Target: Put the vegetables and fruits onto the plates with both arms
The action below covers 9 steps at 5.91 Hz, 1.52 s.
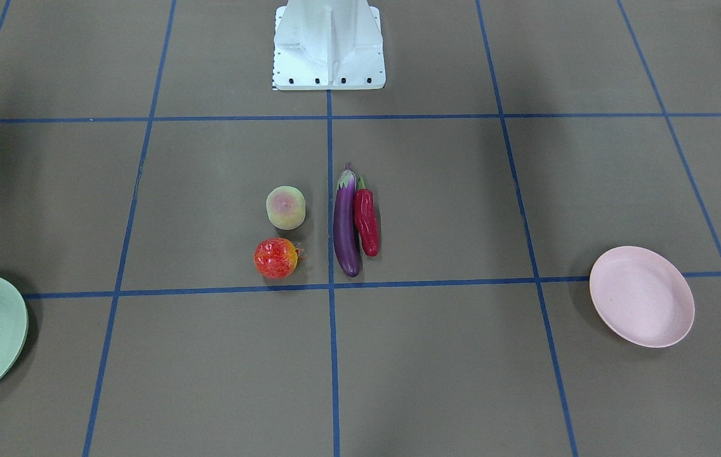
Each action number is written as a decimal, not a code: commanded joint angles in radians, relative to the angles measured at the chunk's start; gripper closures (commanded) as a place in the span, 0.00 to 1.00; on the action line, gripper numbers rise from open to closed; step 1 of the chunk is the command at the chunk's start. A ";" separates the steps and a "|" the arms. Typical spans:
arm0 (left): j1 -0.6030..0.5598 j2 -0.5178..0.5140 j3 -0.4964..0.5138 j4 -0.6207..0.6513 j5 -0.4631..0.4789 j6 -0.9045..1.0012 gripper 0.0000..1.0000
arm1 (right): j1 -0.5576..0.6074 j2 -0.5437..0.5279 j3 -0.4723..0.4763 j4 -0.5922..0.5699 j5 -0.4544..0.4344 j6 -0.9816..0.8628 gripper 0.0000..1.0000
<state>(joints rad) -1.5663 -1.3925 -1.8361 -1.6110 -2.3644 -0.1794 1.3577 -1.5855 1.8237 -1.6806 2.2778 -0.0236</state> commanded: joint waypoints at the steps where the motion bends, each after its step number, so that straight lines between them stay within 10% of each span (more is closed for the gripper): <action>1: 0.023 0.016 -0.006 -0.036 -0.025 0.001 0.00 | 0.006 -0.025 0.011 -0.007 0.041 -0.012 0.00; 4: 0.156 0.009 -0.009 -0.105 -0.073 -0.014 0.00 | 0.004 -0.047 0.014 -0.005 0.121 -0.009 0.00; 6: 0.365 -0.043 -0.031 -0.421 -0.111 -0.444 0.00 | 0.001 -0.045 0.003 0.071 0.153 -0.001 0.00; 9: 0.721 -0.338 -0.017 -0.468 0.030 -0.987 0.00 | -0.035 -0.041 0.005 0.097 0.204 0.005 0.00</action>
<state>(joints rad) -0.9659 -1.6435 -1.8614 -2.0770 -2.4176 -1.0343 1.3371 -1.6291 1.8274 -1.5934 2.4757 -0.0219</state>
